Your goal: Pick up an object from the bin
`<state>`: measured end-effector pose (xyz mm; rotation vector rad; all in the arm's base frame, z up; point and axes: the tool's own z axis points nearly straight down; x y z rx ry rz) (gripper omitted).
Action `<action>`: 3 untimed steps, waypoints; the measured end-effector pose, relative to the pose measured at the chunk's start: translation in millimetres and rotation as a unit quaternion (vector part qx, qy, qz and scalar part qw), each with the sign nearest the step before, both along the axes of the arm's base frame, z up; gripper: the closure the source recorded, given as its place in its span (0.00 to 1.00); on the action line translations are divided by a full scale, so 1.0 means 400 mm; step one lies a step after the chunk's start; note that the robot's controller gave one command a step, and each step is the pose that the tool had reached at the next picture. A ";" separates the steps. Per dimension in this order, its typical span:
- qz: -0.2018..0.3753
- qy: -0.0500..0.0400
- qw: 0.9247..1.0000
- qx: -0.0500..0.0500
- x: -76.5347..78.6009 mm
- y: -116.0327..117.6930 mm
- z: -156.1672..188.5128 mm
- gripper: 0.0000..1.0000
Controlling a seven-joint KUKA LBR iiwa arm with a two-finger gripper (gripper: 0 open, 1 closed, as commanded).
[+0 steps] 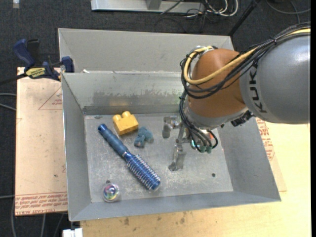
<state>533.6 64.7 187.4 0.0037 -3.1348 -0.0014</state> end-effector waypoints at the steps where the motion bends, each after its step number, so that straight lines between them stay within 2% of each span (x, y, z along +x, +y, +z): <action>1: -0.004 0.000 1.000 0.001 0.029 0.193 -0.295 0.00; 2: -0.008 -0.012 1.000 0.002 0.045 0.186 -0.279 1.00; 3: -0.031 -0.009 0.999 0.002 0.052 0.260 0.077 1.00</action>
Offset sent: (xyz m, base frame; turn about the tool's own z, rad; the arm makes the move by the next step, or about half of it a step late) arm 0.0122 0.0730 -0.1174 0.0145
